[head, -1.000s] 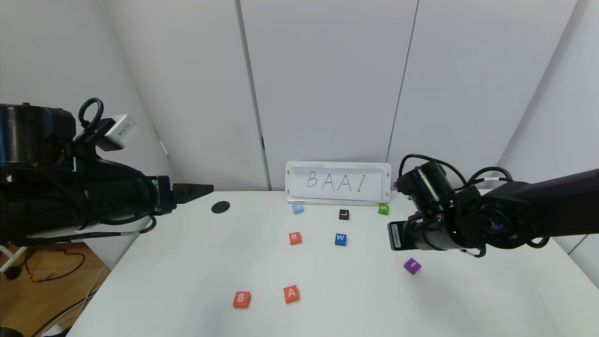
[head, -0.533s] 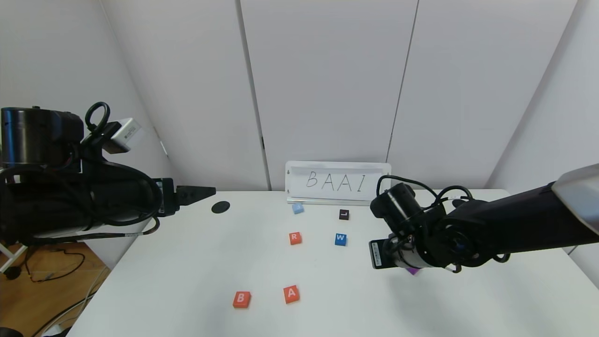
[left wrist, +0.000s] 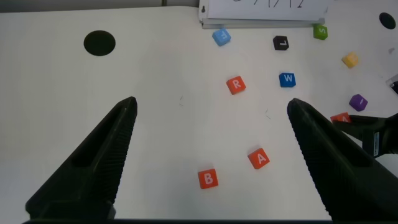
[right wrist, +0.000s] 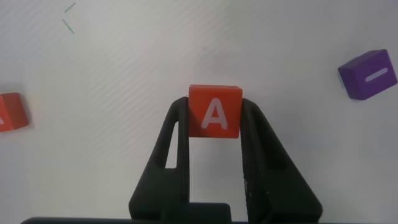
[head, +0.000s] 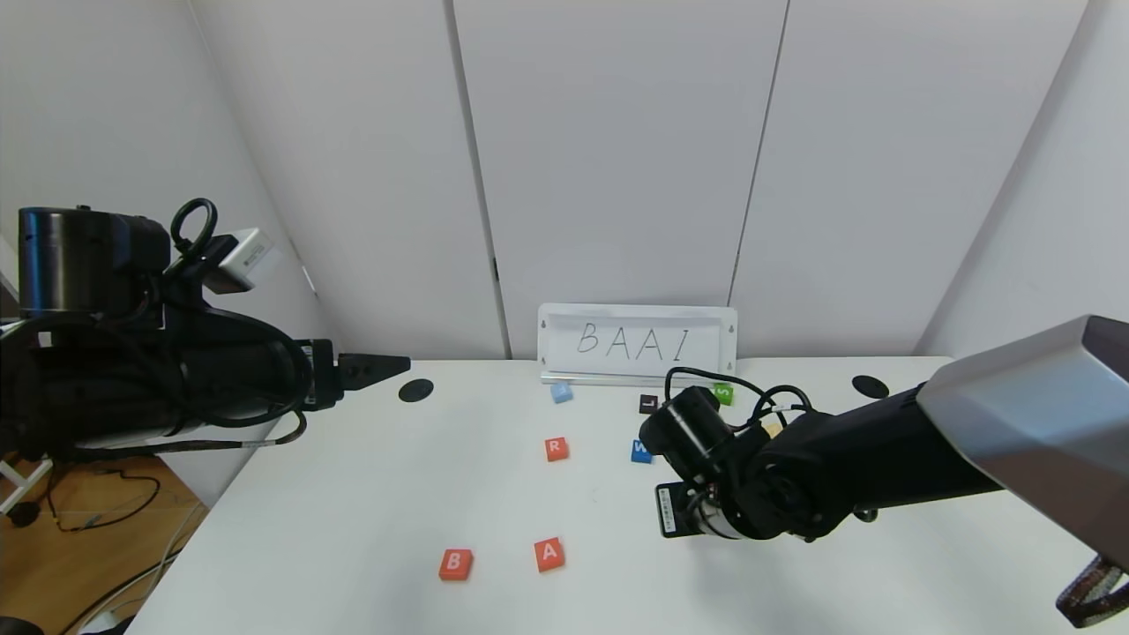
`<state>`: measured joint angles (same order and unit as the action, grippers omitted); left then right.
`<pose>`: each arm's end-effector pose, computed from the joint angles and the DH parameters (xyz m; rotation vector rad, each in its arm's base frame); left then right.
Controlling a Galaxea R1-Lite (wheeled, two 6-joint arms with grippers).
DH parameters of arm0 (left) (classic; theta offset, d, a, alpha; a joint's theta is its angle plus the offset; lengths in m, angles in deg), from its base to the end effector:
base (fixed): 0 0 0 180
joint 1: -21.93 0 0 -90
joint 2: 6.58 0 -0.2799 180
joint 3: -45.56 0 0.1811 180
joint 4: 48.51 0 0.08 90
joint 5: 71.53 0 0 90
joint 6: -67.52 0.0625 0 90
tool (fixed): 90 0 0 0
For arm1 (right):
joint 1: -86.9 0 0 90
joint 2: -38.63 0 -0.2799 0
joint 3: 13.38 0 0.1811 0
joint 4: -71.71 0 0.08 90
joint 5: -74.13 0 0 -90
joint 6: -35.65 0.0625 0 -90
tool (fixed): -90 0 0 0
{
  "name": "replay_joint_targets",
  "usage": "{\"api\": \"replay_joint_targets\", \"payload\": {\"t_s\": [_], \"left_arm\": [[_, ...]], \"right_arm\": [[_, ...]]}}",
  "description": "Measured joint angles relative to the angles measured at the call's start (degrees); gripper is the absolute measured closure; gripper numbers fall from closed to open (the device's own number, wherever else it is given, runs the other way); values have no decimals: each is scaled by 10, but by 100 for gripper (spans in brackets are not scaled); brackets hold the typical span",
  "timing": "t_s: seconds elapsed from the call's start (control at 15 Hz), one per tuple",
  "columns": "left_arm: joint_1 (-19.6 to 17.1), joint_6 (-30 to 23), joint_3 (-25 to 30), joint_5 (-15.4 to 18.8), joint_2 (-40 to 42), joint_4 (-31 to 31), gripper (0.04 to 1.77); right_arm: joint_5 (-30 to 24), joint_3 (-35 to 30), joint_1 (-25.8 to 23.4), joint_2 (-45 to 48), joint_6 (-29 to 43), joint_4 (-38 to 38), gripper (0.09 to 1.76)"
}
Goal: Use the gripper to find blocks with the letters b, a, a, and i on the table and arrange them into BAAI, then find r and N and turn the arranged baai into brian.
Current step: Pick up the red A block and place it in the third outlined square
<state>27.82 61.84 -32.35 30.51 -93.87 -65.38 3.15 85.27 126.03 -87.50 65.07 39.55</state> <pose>0.2891 -0.0429 0.1877 -0.1213 0.4743 -0.2845 0.3200 0.2341 0.0225 -0.0349 0.9537 0.0751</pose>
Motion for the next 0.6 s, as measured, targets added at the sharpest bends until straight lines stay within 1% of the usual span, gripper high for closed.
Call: {"api": "replay_joint_targets", "payload": {"t_s": [0.27, 0.6], "left_arm": [[0, 0, 0, 0, -2, 0, 9], [0, 0, 0, 0, -5, 0, 9]], "right_arm": [[-1, 18, 17, -17, 15, 0, 131], [-1, 38, 39, -34, 17, -1, 131]]}}
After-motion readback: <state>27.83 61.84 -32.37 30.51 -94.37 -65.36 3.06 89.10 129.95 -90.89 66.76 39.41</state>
